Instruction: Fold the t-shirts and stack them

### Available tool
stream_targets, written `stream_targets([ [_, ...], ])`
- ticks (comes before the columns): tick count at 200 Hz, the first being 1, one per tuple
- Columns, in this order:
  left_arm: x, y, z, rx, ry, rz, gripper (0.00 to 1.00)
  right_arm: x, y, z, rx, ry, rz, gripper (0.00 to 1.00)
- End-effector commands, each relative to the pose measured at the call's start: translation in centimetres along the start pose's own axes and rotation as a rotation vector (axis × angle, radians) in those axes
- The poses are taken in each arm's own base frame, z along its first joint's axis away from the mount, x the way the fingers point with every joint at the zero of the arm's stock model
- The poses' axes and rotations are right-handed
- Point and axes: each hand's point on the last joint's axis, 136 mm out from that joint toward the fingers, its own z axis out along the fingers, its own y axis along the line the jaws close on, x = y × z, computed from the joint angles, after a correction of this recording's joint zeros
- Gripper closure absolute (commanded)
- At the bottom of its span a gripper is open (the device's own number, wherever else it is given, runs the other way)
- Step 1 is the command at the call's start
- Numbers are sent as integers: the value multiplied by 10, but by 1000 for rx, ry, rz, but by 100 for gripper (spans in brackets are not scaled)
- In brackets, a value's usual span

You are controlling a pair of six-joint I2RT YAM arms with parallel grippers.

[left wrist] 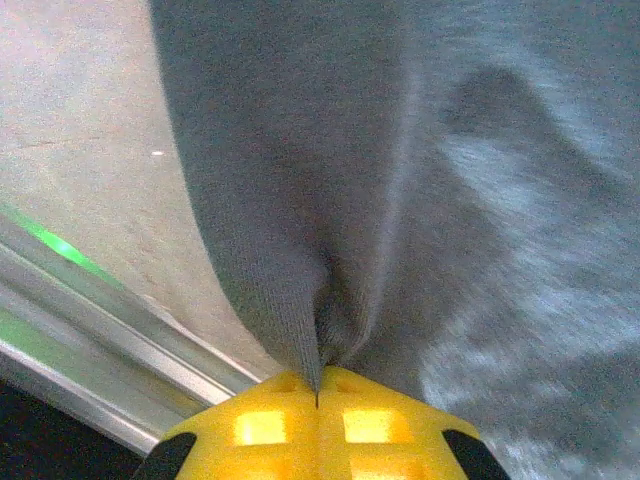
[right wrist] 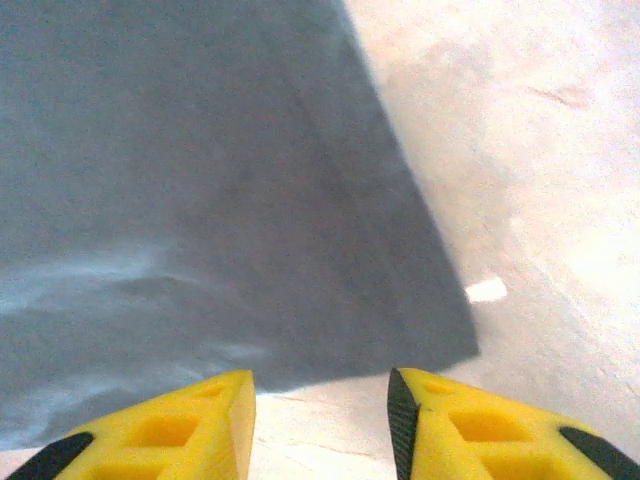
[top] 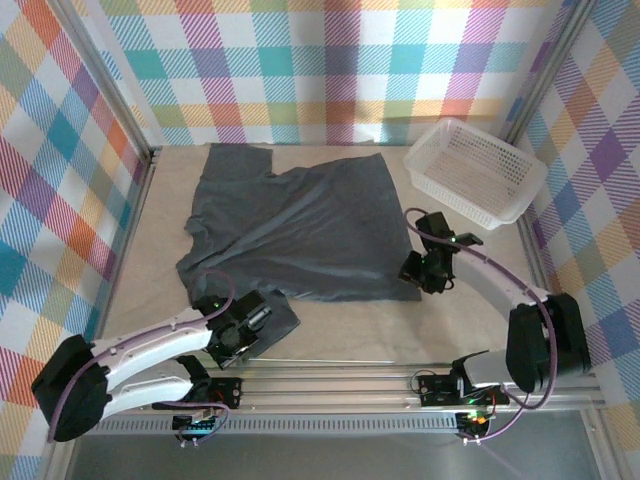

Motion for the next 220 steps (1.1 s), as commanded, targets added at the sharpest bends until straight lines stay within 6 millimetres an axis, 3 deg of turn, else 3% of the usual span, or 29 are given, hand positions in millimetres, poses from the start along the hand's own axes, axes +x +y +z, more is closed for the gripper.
stream_targets([
  [1, -3, -18, -32, 111, -36, 4, 100, 8, -19, -2, 16, -26, 141, 56],
  [25, 2, -19, -53, 148, -25, 43, 100, 10, -34, 10, -10, -34, 261, 55],
  [60, -3, -14, -80, 185, -53, 63, 100, 6, -35, 25, -70, 10, 376, 59],
  [110, -4, -14, -92, 230, -49, 54, 100, 4, -19, 40, -139, 65, 472, 64],
  [142, -2, -20, -95, 257, -41, 60, 100, 6, -27, 45, -104, 61, 502, 75],
  [173, 1, -26, -98, 278, -24, 69, 100, -9, -36, 29, -55, -38, 446, 99],
  [220, 11, -41, -110, 355, 25, 65, 100, -22, -44, -17, 7, -159, 300, 100],
])
